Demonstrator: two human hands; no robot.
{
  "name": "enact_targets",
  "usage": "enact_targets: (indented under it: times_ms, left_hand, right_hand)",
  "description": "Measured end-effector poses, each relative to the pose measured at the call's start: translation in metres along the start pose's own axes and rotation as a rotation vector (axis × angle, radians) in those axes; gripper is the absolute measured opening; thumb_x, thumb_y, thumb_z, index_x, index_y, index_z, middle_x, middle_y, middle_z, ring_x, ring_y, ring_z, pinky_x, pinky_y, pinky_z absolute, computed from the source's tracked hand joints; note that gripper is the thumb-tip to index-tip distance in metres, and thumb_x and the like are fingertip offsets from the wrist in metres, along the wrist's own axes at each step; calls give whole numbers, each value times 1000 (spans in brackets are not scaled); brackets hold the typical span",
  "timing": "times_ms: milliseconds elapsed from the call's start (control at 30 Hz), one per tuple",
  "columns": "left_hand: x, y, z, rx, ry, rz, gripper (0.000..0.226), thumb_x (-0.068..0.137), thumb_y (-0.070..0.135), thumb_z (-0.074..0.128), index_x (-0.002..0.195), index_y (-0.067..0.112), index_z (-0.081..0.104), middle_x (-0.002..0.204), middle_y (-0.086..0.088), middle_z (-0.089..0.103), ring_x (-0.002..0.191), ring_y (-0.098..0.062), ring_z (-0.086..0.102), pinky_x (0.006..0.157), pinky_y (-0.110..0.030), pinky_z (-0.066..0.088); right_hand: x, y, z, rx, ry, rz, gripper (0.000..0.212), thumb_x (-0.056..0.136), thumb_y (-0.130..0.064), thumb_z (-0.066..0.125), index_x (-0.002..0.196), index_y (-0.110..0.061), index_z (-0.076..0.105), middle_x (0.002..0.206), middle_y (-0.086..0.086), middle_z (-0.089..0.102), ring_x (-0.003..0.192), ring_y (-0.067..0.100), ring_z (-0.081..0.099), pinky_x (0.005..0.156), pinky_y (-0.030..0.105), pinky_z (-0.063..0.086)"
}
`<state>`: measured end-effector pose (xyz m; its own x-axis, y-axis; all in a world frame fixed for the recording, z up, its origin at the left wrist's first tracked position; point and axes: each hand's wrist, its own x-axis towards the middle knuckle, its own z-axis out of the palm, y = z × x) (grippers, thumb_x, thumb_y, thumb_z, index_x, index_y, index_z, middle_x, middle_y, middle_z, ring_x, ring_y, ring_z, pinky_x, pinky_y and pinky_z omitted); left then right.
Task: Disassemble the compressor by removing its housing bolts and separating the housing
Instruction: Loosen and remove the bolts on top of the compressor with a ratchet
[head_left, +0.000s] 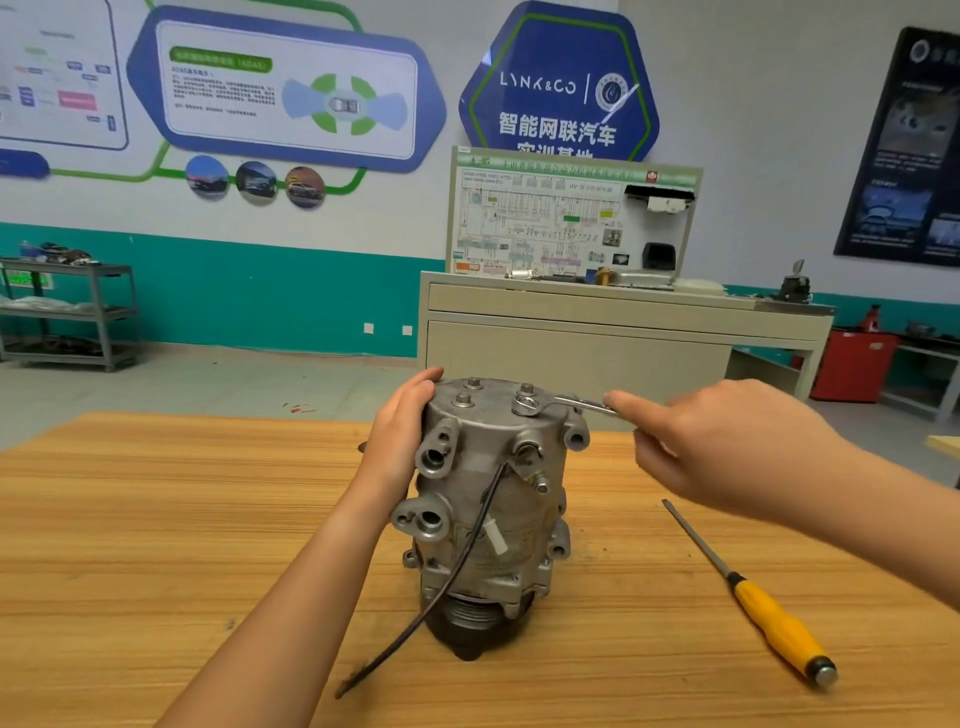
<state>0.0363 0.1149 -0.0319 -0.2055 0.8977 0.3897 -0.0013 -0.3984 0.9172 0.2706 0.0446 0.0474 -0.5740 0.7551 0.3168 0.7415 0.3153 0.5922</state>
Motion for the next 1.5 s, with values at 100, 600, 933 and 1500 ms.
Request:
enact_targets:
  times_ms: [100,600,933,1500]
  left_hand:
    - [4,-1,0,-35,-49,-29,30,99,27,31,119,28,53,122,-1,54,114,-16,51,95,-30,43]
    - [62,93,34,448,-260,101,17,93,40,49,92,29,61,95,11,70,78,3,65,70,-24,46]
    - [86,96,121,448,-677,-225,16,93,25,57,85,12,62,69,1,63,65,-13,58,65,-29,49]
    - [64,153,88,-75,-504,190,15,95,8,51,90,15,63,74,4,67,55,-2,53,49,-13,46]
  right_hand:
    - [19,26,27,-5,70,-115,46,98,-32,20,143,-33,20,82,-9,54,64,12,49,49,21,32]
    - [84,33,43,166,665,-239,32,58,18,74,85,1,71,73,16,67,59,29,64,41,32,51]
    - [76,32,54,209,681,-229,18,76,9,61,88,0,71,74,15,66,64,30,65,44,35,52]
    - [64,2,3,1735,602,367,32,96,-22,45,128,-25,44,109,0,63,88,11,64,77,23,50]
